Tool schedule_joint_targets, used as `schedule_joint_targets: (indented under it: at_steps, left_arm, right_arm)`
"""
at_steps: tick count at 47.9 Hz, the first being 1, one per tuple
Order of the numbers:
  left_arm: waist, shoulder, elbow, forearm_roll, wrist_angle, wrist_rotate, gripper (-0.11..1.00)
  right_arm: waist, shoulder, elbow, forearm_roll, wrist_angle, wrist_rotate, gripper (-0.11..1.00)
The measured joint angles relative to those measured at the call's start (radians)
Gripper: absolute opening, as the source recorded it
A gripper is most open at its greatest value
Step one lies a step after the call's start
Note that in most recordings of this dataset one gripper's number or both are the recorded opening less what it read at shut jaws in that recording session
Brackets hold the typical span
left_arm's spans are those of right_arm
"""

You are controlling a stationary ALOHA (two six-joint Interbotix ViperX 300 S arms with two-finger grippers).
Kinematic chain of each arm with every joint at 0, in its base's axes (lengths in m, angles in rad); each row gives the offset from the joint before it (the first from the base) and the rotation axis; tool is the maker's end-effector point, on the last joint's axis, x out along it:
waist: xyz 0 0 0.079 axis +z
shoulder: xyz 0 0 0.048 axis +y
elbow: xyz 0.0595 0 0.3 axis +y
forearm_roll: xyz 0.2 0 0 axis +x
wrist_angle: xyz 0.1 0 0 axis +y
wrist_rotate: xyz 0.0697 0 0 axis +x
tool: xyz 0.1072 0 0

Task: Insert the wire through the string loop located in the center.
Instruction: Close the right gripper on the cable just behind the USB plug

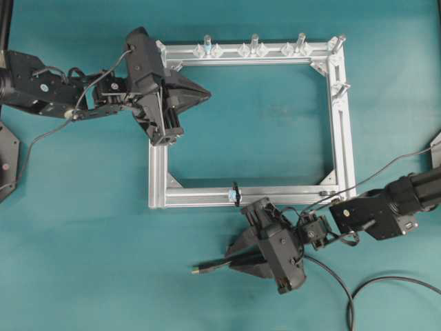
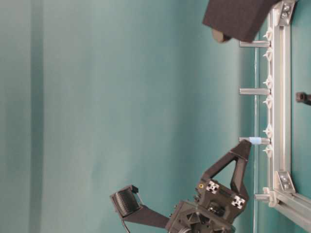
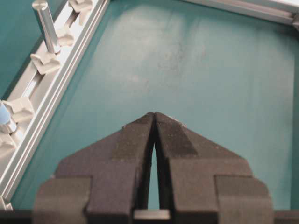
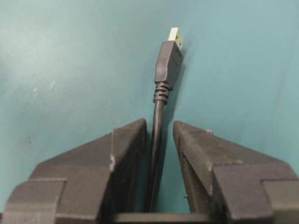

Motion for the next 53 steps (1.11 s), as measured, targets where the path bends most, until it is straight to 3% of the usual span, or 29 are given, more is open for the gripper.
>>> schedule_joint_targets:
  at_steps: [14, 23, 53]
  left_arm:
    - [-0.002, -0.014, 0.002, 0.002, 0.005, 0.000, 0.00]
    - [-0.003, -0.014, 0.002, 0.000, 0.005, 0.000, 0.00]
    - [-0.011, -0.014, 0.002, 0.002, 0.006, 0.000, 0.00]
  right_arm:
    - [0.000, 0.000, 0.000, 0.000, 0.038, 0.002, 0.34]
    - [0.005, -0.003, -0.002, 0.000, 0.092, 0.002, 0.07]
    - [0.006, -0.008, -0.006, -0.002, 0.117, 0.035, 0.07]
